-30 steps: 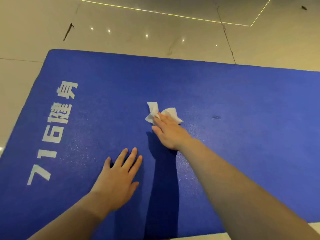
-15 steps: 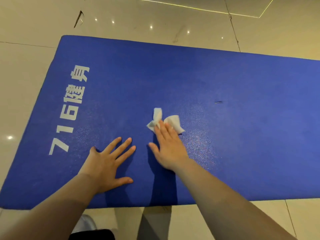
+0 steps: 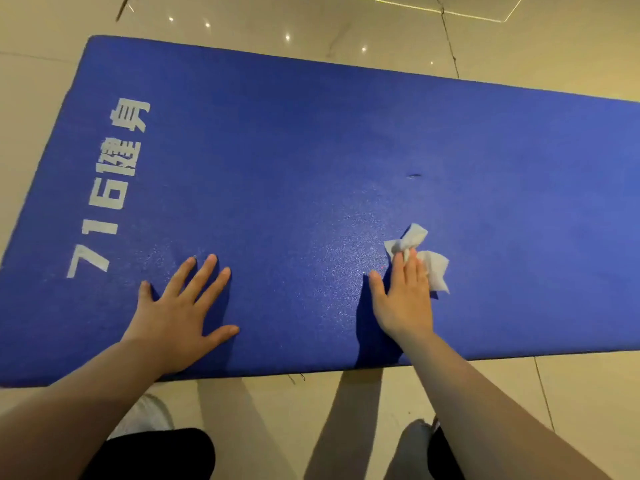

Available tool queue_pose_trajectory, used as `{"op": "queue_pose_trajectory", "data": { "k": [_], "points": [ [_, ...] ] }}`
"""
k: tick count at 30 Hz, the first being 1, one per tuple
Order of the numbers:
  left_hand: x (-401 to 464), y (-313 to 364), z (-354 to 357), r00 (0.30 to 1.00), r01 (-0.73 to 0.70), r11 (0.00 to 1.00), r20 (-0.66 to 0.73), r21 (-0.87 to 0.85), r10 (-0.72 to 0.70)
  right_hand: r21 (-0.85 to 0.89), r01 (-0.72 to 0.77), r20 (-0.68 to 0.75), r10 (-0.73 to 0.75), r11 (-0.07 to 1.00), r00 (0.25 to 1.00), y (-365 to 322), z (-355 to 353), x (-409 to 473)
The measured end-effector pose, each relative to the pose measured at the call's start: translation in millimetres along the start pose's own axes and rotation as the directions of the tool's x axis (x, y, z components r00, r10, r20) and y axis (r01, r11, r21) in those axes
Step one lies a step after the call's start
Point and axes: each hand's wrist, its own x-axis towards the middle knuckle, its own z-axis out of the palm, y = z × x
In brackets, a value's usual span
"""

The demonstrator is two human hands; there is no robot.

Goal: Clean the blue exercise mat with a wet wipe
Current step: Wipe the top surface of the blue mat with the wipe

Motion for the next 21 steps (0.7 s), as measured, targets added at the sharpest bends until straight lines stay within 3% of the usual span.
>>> {"op": "queue_pose_trajectory", "data": {
  "k": [2,5,8,10,15,19,21],
  "points": [
    [-0.9,2.7,2.1,1.0,0.018,1.0,0.0,0.004,-0.018,-0.019,0.149,-0.054,-0.15,0.989,0.987,-22.9,18.1,-25.5],
    [-5.3,6.9,-4.8,1.0,0.026,0.999,0.014,0.037,-0.026,-0.006,0.315,-0.008,-0.315,0.949,0.949,-56.7,40.6,-68.7],
    [-8.8,12.1,-8.2,0.999,0.034,0.996,0.029,0.087,-0.036,-0.034,0.537,0.067,-0.534,0.843,0.843,-61.1,47.2,-89.6],
    [-10.5,15.4,-9.8,0.997,0.051,0.991,0.049,0.125,-0.057,-0.089,0.599,0.088,-0.593,0.796,0.8,-39.4,44.8,-84.8],
    [-13.3,20.0,-11.7,0.994,0.07,0.988,0.077,0.14,-0.081,-0.101,0.186,-0.07,-0.193,0.977,0.979,38.8,14.0,-63.9],
    [-15.3,22.1,-13.6,0.99,0.086,0.987,0.096,0.134,-0.099,0.038,-0.1,-0.114,0.104,0.994,0.988,45.5,10.5,-73.2],
    [-16.4,23.4,-14.2,0.99,0.086,0.987,0.097,0.134,-0.1,0.074,-0.122,-0.137,0.131,0.99,0.982,26.5,24.0,-88.9]
  ]
}}
